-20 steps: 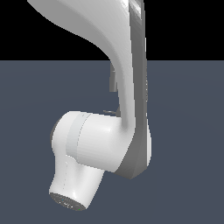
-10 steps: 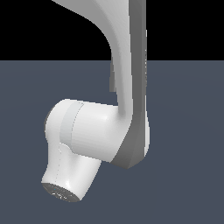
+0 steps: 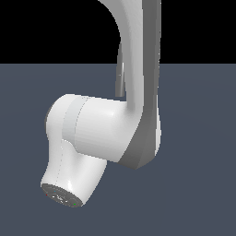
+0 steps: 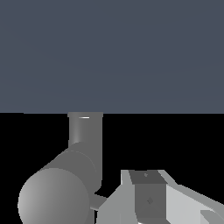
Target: Turn on the faucet by rotating a designated handle.
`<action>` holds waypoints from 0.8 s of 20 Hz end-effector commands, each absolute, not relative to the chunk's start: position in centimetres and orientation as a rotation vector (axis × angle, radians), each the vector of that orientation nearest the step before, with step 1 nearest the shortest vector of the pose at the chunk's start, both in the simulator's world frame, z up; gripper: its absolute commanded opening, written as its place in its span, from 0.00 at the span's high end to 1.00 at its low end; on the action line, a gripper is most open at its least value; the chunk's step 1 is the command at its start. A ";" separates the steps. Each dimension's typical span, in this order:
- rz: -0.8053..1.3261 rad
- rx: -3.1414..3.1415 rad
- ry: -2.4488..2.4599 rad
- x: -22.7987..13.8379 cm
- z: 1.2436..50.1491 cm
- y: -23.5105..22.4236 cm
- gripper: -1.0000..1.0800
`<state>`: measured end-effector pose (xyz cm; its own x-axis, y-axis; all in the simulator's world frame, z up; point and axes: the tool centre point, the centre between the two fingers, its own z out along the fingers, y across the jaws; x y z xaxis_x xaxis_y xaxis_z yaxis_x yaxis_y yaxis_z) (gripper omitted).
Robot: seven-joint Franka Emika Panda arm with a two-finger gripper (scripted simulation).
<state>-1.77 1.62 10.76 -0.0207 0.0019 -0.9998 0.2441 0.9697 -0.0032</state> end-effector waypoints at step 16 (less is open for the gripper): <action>-0.199 0.197 1.586 -2.5 14.3 -1.4 1.00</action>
<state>-2.37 -0.38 13.12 -0.0437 0.0042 -0.9990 0.2359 0.9718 -0.0062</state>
